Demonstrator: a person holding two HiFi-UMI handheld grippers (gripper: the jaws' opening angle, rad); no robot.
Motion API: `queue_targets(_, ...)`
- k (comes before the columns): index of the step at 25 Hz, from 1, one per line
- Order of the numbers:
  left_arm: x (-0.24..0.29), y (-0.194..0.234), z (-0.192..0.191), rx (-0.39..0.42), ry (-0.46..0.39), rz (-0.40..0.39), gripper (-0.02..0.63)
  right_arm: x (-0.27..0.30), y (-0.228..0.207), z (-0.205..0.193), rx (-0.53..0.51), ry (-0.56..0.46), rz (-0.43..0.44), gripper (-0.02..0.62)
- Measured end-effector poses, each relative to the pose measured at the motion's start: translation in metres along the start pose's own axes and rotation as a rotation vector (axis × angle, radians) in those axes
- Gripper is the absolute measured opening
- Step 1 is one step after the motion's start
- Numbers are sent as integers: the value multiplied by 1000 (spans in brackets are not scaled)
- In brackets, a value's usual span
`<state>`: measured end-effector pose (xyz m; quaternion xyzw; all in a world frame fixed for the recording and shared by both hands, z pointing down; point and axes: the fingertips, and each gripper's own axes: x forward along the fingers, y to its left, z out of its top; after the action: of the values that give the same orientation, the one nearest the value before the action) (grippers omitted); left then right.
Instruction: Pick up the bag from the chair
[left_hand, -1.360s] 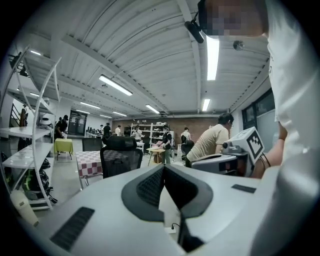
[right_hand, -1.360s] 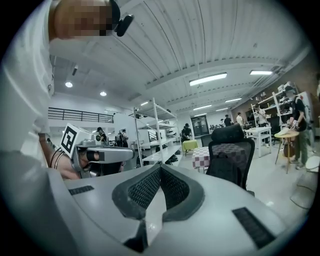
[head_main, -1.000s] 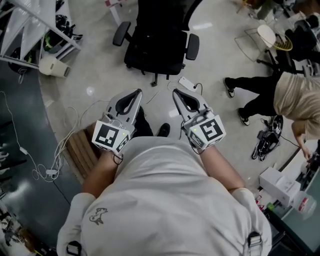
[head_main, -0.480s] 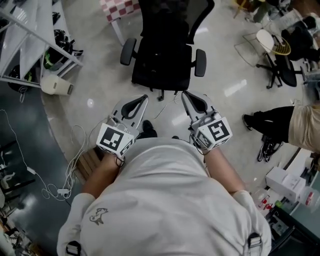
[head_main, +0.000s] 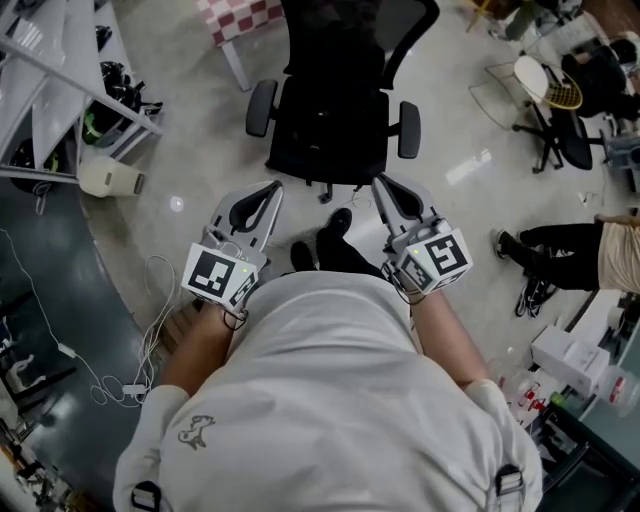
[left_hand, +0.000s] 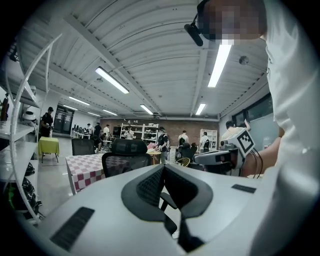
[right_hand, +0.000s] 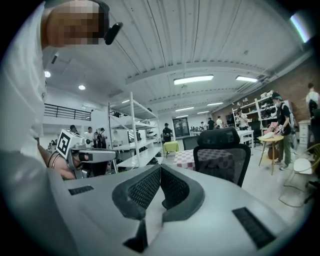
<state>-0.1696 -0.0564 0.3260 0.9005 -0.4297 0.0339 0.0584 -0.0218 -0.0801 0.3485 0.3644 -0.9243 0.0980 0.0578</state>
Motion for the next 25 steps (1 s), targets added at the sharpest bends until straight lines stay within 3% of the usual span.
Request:
queue_targets(14, 46, 50, -3, -14, 34, 66, 11, 56, -58, 14, -12, 2, 41, 31)
queue_targets(21, 114, 63, 1, -31, 33, 39, 11, 69, -123, 24, -7, 6, 33, 31)
queue_targets(25, 151, 72, 7, -31, 36, 72, 12, 70, -166, 34, 5, -5, 34, 32)
